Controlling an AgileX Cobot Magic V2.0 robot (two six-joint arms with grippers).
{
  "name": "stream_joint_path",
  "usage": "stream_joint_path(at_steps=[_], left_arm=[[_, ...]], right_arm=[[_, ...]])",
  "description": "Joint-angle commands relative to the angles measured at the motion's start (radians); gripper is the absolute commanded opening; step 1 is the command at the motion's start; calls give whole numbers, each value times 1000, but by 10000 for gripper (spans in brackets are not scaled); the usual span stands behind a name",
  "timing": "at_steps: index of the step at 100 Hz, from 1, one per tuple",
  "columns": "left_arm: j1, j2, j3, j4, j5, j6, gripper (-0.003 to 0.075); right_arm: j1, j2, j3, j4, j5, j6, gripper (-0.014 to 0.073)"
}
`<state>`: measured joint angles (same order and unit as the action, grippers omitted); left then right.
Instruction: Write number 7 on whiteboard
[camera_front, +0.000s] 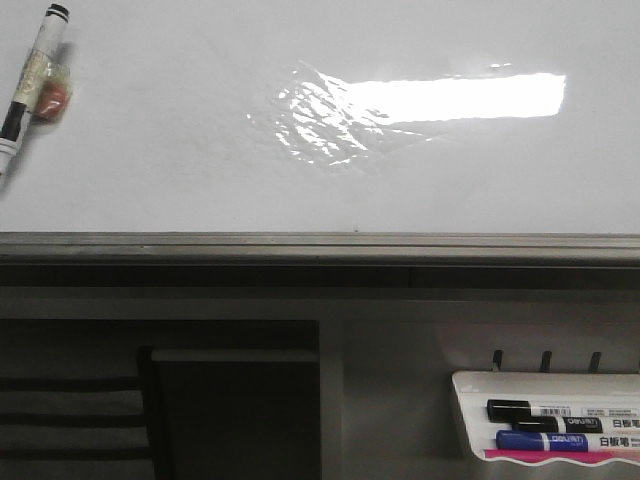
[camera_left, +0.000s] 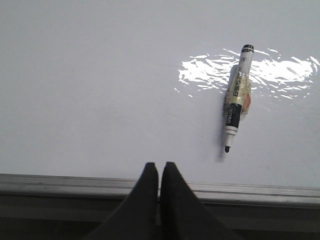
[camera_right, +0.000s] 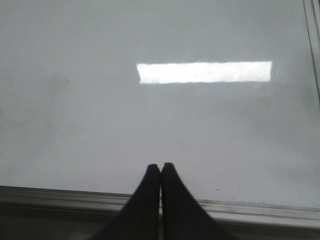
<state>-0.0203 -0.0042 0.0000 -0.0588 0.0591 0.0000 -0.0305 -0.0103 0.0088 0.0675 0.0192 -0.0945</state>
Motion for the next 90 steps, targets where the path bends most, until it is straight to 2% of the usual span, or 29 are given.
stream_joint_path(at_steps=[1, 40, 66, 83, 90], left_arm=[[3, -30, 34, 1, -74, -12, -20], [3, -30, 34, 1, -74, -12, -20], [3, -30, 34, 1, -120, -12, -20], [3, -30, 34, -1, -225, -12, -20], [3, -30, 30, -1, -263, -12, -20]], right_arm=[[-7, -21, 31, 3, -84, -10, -71], [-7, -21, 31, 3, -84, -10, -71], [-7, -21, 31, 3, -96, -10, -71], [-7, -21, 31, 3, -190, -10, -71], [-7, -21, 21, 3, -182, -10, -71]])
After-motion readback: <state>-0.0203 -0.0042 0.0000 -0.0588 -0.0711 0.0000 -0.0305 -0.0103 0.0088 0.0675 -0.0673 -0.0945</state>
